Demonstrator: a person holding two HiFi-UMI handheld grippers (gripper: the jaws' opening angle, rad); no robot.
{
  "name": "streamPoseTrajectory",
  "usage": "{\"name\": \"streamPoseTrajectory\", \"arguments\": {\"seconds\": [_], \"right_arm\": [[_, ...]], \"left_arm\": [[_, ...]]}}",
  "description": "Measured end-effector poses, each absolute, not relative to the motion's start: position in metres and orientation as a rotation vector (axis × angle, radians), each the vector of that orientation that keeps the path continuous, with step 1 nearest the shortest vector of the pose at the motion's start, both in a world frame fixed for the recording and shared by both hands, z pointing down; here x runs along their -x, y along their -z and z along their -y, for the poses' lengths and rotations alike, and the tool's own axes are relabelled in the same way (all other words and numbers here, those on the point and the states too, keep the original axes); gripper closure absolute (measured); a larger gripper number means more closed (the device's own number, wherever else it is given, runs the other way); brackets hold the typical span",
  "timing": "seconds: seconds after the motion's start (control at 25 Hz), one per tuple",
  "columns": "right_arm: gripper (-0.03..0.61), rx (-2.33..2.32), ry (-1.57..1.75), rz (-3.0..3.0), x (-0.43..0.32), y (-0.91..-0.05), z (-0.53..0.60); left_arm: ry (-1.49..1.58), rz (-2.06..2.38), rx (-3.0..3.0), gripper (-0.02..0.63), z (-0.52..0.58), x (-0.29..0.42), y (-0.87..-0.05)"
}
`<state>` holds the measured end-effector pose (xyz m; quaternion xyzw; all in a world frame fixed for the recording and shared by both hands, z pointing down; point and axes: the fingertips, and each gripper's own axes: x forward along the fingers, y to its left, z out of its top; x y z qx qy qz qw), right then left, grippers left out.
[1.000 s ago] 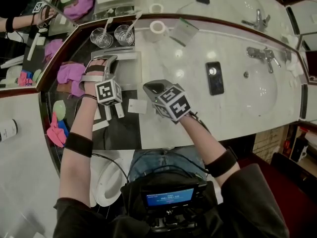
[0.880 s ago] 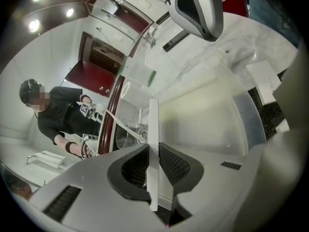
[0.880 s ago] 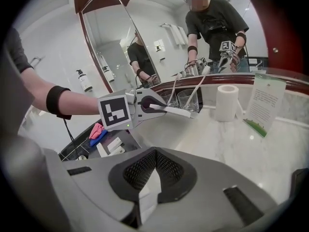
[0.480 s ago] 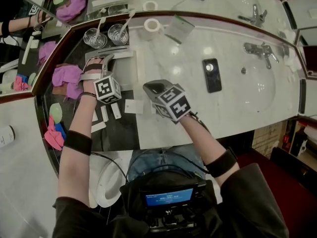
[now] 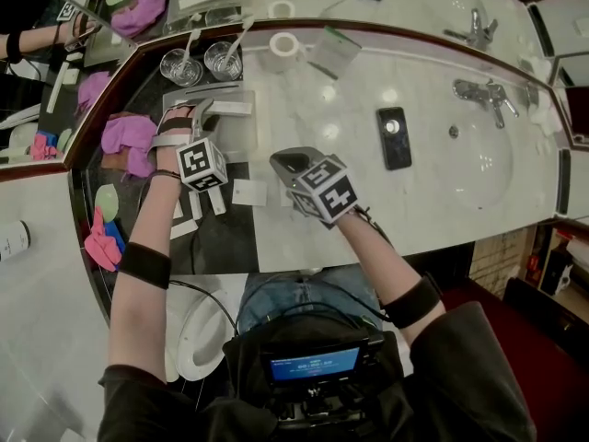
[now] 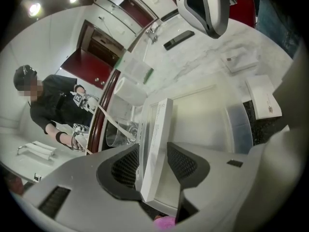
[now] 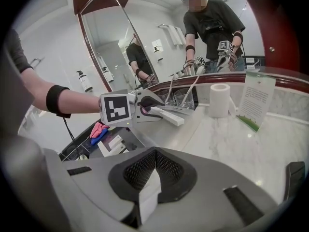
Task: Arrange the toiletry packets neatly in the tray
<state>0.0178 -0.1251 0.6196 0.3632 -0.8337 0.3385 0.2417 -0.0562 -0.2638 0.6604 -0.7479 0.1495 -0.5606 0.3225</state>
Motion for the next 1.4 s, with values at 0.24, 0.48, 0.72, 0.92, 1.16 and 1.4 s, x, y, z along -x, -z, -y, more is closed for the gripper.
{"name": "streamPoseTrajectory", "arguments": {"seconds": [0.24, 0.48, 0.72, 0.92, 1.16, 1.4], "right_arm": [[0.577, -0.977, -0.904, 2.286, -0.02, -0.609, 0.116], [0.577, -0.97, -0.865, 2.309, -0.026, -0.587, 0.108], [0.577, -0.95, -0.818, 2.346, -0.034, -0.567, 0.095], [0.577, -0.909, -0.774, 2.366, -0.039, -0.557, 0.077], [0.577, -0.893, -0.739, 2.376, -0.053, -0.543, 0.055], [0.577, -0.874, -0.712, 2.386, -0.067, -0.539, 0.038]], "left_arm": [[1.479, -0.429, 1.963, 0.431, 0.263, 0.054, -0.64], [1.474, -0.485, 1.967, 0.432, 0.248, 0.055, -0.606], [1.413, -0.576, 2.013, 0.56, 0.204, 0.058, -0.558], [1.389, -0.708, 2.173, 0.612, 0.144, 0.065, -0.526], [1.302, -0.985, 2.406, 0.612, 0.081, 0.074, -0.497], [1.128, -1.224, 2.698, 0.612, 0.033, 0.074, -0.493]]}}
